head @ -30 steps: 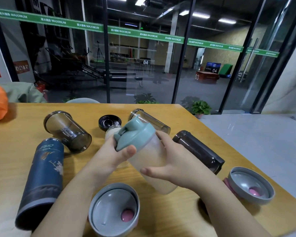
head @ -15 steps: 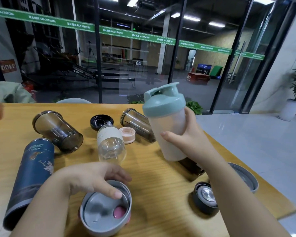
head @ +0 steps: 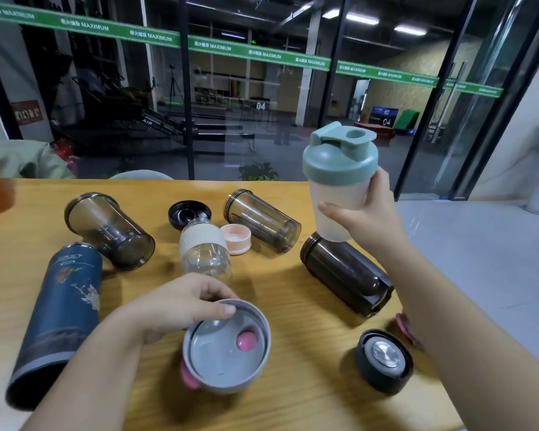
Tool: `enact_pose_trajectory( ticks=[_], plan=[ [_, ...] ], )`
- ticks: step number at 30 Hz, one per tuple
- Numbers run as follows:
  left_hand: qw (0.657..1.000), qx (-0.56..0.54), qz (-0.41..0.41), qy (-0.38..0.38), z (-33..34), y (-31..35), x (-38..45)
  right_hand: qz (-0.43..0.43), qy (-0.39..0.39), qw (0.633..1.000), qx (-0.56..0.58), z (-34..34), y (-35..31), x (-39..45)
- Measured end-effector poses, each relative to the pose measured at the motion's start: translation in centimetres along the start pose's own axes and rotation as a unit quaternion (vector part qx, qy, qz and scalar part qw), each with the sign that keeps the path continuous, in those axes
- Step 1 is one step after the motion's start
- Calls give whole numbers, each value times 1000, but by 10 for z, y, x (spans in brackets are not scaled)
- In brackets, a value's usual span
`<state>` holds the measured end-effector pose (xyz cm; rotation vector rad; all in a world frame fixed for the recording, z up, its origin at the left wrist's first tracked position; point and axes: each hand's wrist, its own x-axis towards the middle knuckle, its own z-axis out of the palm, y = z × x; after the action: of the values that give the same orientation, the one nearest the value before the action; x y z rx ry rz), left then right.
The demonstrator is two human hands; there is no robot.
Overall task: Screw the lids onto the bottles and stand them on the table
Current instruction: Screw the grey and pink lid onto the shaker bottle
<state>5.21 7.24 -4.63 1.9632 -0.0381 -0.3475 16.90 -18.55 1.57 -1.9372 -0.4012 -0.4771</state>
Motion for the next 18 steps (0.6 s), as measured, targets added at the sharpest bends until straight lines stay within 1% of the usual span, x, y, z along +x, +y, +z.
enact_pose_trajectory(
  ticks=[3,4,6,8,10,14,16,18],
  plan=[
    [996,-79,12,35,14,4,7,-11,13,1000,-19,-3,10,19],
    [992,-109,10,60,19,5,9,-16,17,999,-30,-3,12,25],
    [974,-187,-3,131,32,6,18,-49,30,997,-49,-4,16,39],
    [947,-269,-15,173,45,9,25,-64,41,994,-74,-3,23,50],
    [921,-345,-20,179,55,13,29,-36,29,995,-93,-3,33,57],
    [877,-454,-29,156,64,13,35,39,-18,996,-74,1,55,65],
    [866,-477,-38,146,69,11,37,90,-34,995,-41,4,62,70],
    [866,-484,-49,120,72,9,37,141,-47,989,-13,9,75,77]
  ],
)
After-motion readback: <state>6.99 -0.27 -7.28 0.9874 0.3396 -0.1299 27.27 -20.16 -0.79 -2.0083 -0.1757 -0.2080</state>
